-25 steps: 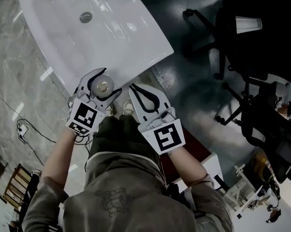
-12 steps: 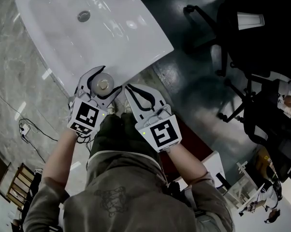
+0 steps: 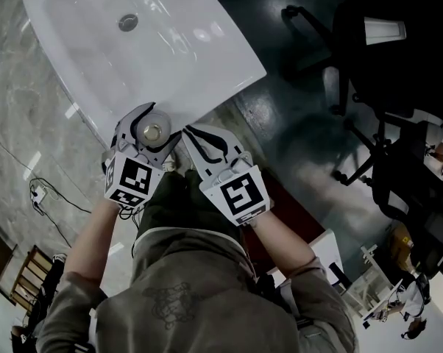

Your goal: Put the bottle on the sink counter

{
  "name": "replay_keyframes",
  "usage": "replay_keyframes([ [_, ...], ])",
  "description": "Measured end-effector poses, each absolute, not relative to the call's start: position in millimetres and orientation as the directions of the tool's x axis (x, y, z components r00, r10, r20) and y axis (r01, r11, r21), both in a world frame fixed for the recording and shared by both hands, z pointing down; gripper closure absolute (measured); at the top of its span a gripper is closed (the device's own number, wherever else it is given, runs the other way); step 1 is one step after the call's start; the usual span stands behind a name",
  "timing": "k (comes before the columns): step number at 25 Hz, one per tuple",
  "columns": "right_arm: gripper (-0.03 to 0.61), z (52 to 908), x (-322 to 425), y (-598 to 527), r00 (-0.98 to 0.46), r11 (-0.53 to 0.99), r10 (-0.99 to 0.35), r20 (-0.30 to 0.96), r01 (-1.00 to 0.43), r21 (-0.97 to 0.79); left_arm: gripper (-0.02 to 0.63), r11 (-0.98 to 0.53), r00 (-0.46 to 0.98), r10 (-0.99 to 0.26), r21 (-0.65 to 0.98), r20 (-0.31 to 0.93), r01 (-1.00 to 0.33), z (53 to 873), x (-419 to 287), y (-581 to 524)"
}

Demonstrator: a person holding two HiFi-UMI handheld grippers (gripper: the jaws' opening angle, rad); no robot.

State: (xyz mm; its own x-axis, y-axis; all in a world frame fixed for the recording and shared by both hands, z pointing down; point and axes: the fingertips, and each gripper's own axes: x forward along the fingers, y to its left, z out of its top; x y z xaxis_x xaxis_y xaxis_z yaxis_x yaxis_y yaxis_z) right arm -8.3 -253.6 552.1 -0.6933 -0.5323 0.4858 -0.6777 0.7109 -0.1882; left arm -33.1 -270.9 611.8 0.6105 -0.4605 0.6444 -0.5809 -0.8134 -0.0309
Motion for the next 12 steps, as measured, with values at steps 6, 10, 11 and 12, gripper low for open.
replay_keyframes([
  [6,0.545,556.2,-9.7,-251.8,-0.694,0.717,-0.523,0.495,-0.672,-0.185,0.267,-0.807,0.604,-0.467,-0.031,0.646,-0.590,613.4,-32.5,-271.1],
  [10,0.545,557.7,-8.4,-250.9,-0.690,0.718,-0.520,0.503,-0.672,-0.180,0.267,-0.806,0.603,-0.471,-0.036,0.644,-0.591,613.1,-33.1,-270.9],
  [11,0.545,558.1,-7.8,-250.4,-0.689,0.718,-0.520,0.506,-0.673,-0.178,0.267,-0.806,0.603,-0.471,-0.036,0.643,-0.591,612.8,-33.2,-270.7],
  [12,0.545,558.4,-7.3,-249.9,-0.687,0.718,-0.519,0.508,-0.673,-0.177,0.267,-0.805,0.603,-0.472,-0.036,0.643,-0.592,612.4,-33.3,-270.4],
])
